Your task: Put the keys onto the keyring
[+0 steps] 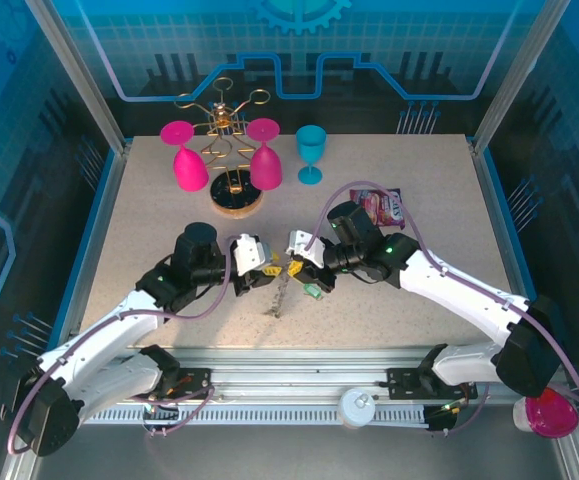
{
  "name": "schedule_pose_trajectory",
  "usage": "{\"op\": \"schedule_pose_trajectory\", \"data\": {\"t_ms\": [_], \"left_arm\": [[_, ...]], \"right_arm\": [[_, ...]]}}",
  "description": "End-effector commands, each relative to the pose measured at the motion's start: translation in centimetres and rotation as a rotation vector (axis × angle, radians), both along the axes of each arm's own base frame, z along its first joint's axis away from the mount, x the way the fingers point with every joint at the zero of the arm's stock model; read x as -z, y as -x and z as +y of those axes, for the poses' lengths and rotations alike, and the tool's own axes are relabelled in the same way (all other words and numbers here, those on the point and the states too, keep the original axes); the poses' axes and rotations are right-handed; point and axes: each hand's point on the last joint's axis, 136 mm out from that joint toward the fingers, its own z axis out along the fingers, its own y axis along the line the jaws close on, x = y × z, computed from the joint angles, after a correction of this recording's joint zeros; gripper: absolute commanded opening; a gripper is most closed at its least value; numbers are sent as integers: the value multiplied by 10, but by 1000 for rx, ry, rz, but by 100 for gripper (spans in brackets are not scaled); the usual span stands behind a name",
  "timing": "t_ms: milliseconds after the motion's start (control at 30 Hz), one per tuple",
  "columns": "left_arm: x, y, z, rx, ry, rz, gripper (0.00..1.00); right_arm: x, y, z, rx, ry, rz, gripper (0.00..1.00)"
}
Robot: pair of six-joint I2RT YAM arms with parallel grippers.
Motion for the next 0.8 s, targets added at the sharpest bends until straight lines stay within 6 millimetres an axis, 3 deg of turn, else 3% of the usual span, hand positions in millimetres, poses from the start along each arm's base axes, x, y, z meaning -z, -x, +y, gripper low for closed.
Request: {"op": "schedule_pose_trajectory", "data": {"t_ms": [0,300,533,767], "left_arm": [[-7,12,-7,97,21,-26,26],[0,27,-10,178,24,1,25],[7,21,0,104,-25,-24,32],[8,23,-1,108,-2,-3,27]], "right_arm": [[-28,4,12,-110,-93,-82,0],[-37,-1,18,-107,-93,-127,0],[-30,-14,10,-30,-35,-174,0],[-39,-2,19,-77,-109,-137,0]]}}
